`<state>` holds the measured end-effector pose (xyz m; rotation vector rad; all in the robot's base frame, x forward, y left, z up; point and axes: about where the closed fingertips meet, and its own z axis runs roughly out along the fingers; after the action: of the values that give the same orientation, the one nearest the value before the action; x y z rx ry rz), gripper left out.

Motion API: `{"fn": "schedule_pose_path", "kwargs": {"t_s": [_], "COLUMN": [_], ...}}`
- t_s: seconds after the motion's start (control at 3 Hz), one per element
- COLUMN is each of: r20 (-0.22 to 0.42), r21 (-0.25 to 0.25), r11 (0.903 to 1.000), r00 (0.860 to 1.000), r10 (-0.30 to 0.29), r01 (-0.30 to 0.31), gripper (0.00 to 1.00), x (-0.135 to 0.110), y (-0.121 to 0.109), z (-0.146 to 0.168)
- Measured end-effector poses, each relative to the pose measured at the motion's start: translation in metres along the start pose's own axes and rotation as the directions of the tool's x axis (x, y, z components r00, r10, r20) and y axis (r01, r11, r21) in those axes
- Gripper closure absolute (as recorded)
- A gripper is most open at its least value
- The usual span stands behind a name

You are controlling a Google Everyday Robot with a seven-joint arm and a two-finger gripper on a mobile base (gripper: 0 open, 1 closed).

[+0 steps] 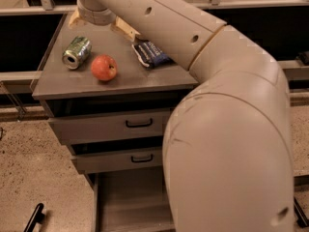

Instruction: Place green can into bottom drawer

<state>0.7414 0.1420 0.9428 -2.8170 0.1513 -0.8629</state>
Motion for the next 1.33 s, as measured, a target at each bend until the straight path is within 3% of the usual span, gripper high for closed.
{"fn": "schedule_pose_path", "kwargs": {"t_s": [0.67, 1.33], "r20": [0.026, 0.095], "r21": [0.031, 0.016], "r11": [0.9995, 0.9985], "r00": [1.0, 0.994], "r10": [-0.008, -0.054], "r01": [0.007, 0.052], "gripper": [0.0, 0.03], "x": [0.001, -0.021], "y": [-0.044, -0.066], "z": [0.041, 0.087]}}
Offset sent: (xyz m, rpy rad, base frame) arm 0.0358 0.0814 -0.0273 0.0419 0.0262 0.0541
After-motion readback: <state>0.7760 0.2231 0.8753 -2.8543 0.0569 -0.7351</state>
